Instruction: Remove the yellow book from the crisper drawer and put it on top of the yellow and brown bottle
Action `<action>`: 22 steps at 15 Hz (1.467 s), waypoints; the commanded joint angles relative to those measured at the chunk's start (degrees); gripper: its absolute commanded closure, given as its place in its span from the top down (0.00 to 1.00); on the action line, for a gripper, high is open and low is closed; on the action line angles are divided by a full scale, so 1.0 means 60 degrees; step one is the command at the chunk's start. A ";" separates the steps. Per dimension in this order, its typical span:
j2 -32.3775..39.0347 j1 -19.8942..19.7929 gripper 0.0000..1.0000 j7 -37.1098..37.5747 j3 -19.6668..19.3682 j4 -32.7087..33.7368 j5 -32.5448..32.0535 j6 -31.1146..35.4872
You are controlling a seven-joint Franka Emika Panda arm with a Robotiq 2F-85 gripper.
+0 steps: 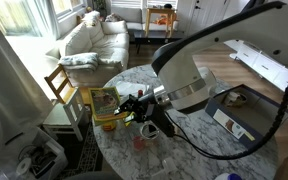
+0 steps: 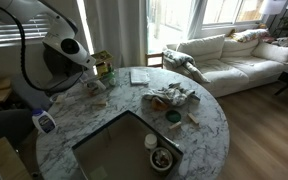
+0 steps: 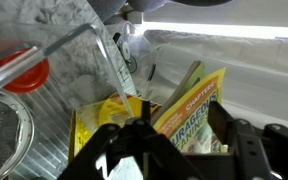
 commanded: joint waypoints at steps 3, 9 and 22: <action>0.0032 -0.0011 1.00 -0.0112 -0.0046 0.0076 0.0183 0.0159; -0.1139 -0.0498 1.00 0.0463 -0.0640 -0.0670 -0.1578 0.0215; -0.3759 -0.0988 1.00 0.1666 -0.3402 -0.1465 -0.6564 -0.5061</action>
